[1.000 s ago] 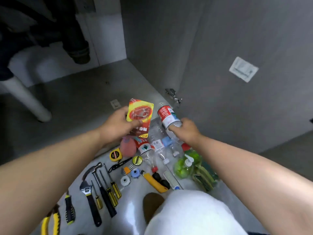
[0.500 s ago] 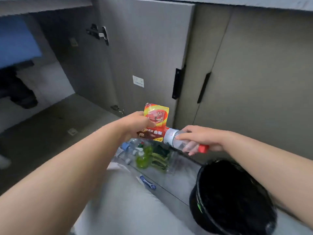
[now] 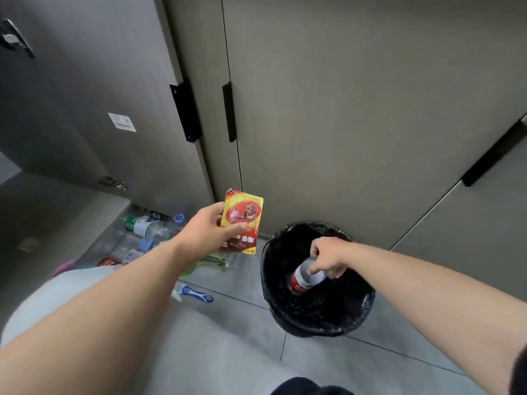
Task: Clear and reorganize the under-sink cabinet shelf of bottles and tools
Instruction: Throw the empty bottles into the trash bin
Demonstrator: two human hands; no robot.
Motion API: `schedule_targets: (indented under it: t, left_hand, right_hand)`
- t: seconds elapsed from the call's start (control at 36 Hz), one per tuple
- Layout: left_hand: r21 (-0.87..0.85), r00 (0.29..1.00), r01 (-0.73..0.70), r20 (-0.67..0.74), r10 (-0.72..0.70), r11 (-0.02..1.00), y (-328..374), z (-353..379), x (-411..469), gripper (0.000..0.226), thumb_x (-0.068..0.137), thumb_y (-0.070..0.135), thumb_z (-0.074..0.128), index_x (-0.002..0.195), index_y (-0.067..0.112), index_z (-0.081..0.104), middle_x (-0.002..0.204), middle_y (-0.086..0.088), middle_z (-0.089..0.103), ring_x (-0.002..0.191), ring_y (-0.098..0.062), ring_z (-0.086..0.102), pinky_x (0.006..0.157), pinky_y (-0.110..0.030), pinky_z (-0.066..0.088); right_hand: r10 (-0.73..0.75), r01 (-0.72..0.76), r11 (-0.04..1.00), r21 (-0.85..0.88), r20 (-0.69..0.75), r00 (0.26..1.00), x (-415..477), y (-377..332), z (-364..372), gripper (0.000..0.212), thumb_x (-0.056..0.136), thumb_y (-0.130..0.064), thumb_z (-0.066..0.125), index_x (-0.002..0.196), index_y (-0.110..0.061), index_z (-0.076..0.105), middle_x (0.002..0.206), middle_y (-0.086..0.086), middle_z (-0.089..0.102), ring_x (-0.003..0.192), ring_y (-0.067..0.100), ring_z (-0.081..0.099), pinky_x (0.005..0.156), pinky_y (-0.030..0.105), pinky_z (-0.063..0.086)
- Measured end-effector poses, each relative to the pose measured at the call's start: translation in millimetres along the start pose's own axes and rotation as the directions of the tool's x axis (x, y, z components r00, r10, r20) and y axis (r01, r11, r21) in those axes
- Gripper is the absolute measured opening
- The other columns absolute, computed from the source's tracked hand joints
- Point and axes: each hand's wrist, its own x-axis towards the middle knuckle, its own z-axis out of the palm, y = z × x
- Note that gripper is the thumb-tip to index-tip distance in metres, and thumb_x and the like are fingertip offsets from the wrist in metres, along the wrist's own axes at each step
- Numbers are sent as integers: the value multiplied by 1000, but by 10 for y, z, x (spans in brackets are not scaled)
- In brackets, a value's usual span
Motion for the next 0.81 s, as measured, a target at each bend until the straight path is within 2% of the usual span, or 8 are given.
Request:
schedule_targets:
  t: [0.06,0.14,0.22,0.39,0.5,0.64,0.72,0.81]
  left_hand:
    - [2,1000,18,12,-18,1000,-45,-6,-5,26,88,29,77,110,22,68,96,2,79,88,-16,77,79,-39,63]
    - [29,998,53,30,-54,998,-95,-18,-10,23,89,32,76,107,22,66,94,3,79,84,-14,77,65,-32,63]
    - [33,997,59,40,-60,998,-134,-13,6,20,90,30,75,106,21,67,93,1,78,84,-15,77,63,-33,63]
    - [101,997,55,53,-61,993,-203,-44,80,7,98,20,64,104,18,67,94,0,78,86,-17,77,79,-42,64]
    - [88,996,61,57,-66,994,-190,-51,110,8,99,20,63,104,17,68,93,1,79,85,-16,77,79,-40,64]
    - [94,995,57,78,-64,994,-120,-14,105,11,99,20,63,105,14,69,94,0,79,86,-16,77,79,-40,64]
    - [115,995,52,82,-62,992,-78,25,93,12,99,18,62,104,10,69,94,-3,79,84,-16,77,78,-38,64]
    - [129,994,39,93,-51,991,-48,56,83,11,99,18,62,103,10,70,94,-4,79,83,-14,77,72,-30,64]
  right_hand:
    - [-16,15,1000,-20,-89,996,140,-19,207,39,74,-36,77,100,-15,58,98,12,71,68,29,71,65,39,61]
    - [-55,42,997,-72,-191,980,327,-42,419,39,74,-42,76,105,-27,56,110,3,67,95,28,68,79,35,56]
    - [-100,85,993,-78,-229,968,484,-86,567,42,79,-44,74,113,-26,56,115,3,63,106,29,62,88,36,53]
    - [-116,106,993,-52,-260,959,611,-248,721,23,84,-35,62,97,-22,48,110,9,60,103,35,61,86,39,53]
    - [-125,109,990,-85,-214,969,648,-293,729,32,86,-32,61,112,-17,50,116,12,55,109,36,57,88,38,50]
    - [-90,84,996,-40,-169,982,575,-277,626,34,83,-27,61,113,-18,49,111,7,54,102,30,58,84,38,51]
    - [-62,152,959,241,-346,936,436,-285,430,19,86,-15,51,93,-25,65,95,-4,67,88,19,64,82,35,55]
    - [-81,310,660,685,-345,935,139,-391,130,28,89,-11,44,92,-23,69,96,4,73,76,14,69,71,33,55]
